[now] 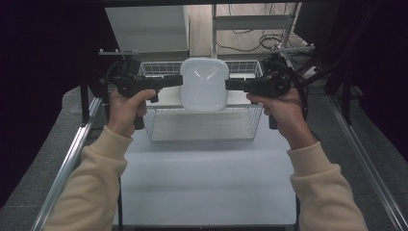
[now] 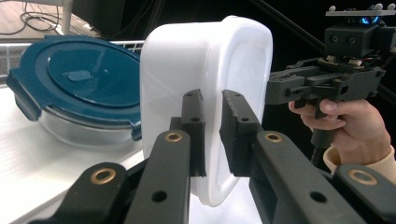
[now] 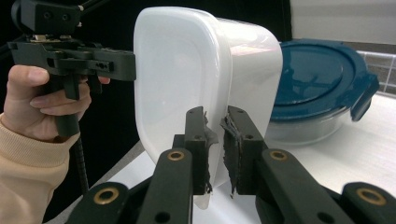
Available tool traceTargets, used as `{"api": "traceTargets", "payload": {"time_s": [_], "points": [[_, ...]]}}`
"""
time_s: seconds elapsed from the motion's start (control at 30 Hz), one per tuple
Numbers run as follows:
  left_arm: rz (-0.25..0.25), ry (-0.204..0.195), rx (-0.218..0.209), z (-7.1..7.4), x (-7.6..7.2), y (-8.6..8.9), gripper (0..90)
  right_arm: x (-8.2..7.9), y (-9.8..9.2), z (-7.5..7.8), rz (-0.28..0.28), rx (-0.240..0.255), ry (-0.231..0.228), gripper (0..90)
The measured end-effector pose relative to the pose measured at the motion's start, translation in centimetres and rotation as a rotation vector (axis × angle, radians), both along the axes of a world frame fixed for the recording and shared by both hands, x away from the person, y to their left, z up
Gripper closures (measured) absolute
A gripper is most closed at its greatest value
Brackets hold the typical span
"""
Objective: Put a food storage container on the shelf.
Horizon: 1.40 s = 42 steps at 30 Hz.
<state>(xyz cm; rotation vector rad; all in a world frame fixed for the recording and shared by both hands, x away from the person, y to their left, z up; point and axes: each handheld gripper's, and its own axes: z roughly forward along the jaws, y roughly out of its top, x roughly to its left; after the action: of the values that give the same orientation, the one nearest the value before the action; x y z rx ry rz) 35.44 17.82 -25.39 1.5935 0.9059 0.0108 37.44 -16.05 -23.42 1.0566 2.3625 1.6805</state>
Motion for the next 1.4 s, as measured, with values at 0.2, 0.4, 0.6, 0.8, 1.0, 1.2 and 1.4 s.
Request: {"api": "traceTargets", "payload": {"time_s": [0.2,0.4,0.6,0.8,1.0,1.2,1.4], "points": [[0.008,0.01,0.0,0.8,1.5,0.2,80.7,1.3,0.2,0.7,-0.003,0.001,0.013,79.4],[0.014,0.033,-0.025,1.3,3.1,0.6,80.5,3.0,0.5,1.6,-0.001,0.029,0.025,79.4],[0.028,0.06,-0.026,1.5,4.5,0.9,80.5,4.6,0.9,1.7,-0.003,0.048,0.044,79.4],[0.037,0.075,-0.014,2.1,5.6,0.8,80.4,5.8,1.0,1.9,-0.018,0.046,0.058,79.3],[0.044,0.124,-0.02,1.6,7.3,0.6,80.3,7.3,1.0,1.8,-0.035,0.042,0.101,79.2],[0.056,0.16,-0.039,1.1,8.6,0.7,80.0,8.8,1.1,1.4,-0.052,0.054,0.148,78.4],[0.078,0.227,-0.093,0.6,10.4,1.0,78.8,10.9,1.4,1.3,-0.074,0.076,0.218,75.6]]}}
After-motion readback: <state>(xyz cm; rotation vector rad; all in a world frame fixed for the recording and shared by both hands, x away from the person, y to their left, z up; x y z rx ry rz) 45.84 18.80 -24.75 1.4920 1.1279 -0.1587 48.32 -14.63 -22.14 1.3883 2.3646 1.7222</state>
